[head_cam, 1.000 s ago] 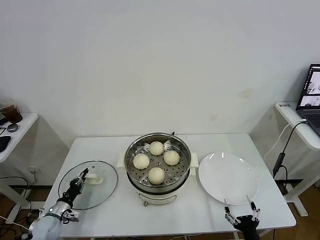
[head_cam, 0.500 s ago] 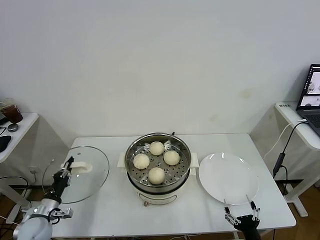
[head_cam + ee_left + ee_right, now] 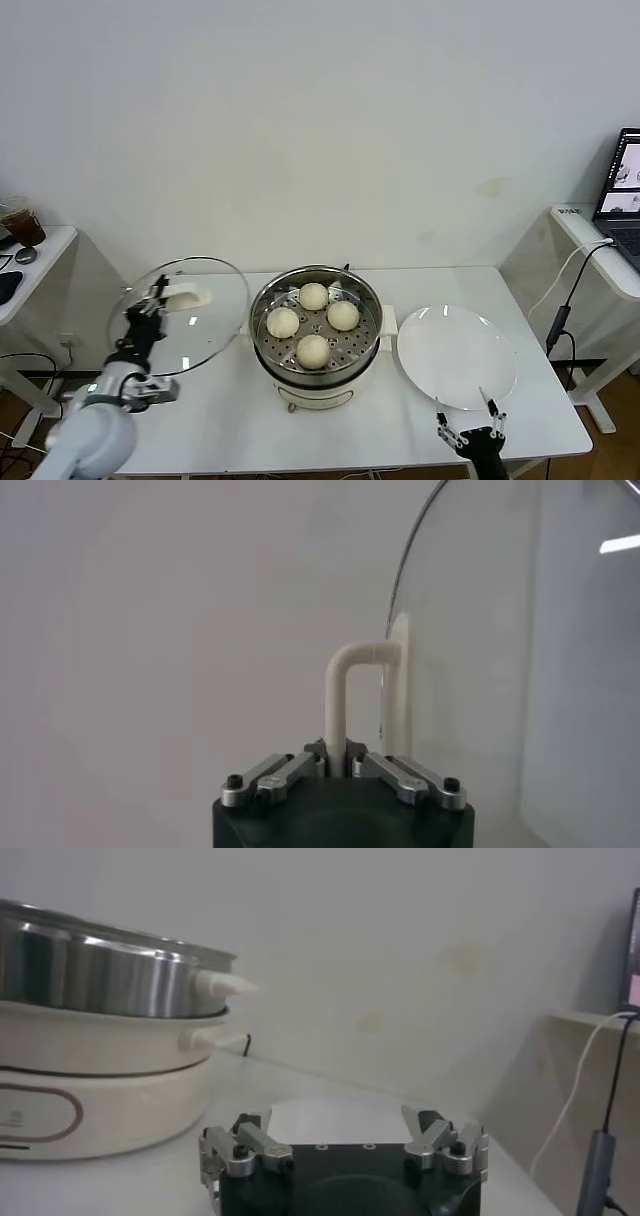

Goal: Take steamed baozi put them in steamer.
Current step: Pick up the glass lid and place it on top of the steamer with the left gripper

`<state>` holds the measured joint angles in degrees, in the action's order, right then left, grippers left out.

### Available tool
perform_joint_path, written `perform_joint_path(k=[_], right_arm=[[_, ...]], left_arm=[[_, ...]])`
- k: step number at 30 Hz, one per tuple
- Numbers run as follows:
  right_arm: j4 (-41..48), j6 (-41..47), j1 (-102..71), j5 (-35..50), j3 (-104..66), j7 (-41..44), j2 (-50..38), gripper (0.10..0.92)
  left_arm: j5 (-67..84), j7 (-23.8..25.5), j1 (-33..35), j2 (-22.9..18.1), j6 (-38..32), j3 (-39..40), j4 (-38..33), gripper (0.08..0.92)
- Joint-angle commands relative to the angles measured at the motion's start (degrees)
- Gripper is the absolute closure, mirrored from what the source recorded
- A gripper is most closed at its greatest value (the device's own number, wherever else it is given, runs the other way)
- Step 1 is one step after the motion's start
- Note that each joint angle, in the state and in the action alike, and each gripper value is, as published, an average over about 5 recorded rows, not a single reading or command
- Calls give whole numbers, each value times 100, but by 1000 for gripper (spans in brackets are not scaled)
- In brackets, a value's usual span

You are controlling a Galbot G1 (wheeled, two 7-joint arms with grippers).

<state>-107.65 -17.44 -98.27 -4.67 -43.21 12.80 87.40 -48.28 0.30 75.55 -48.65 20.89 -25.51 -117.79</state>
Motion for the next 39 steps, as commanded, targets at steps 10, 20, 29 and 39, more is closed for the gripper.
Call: perform_joint_path(k=[10,20,29,39], right_arm=[[392,-120,240,-490,290,-130,122,203],[394,-147,210,-469,282,-131,80,203],[389,-166,190,-443,277,-132,31,203],[397,-167,190,-443,273,-130,27,203]], left_arm=[[-2381,1877,-2474,-1410,1521,3406,17,827],[-2877,1772,-2509,-1993,1444,3569,655,827],[-2951,1670,-2431,-2336,1433,3554,1003,827],[-2972,1588,-2367,-2416,1408,3551,1125,827]])
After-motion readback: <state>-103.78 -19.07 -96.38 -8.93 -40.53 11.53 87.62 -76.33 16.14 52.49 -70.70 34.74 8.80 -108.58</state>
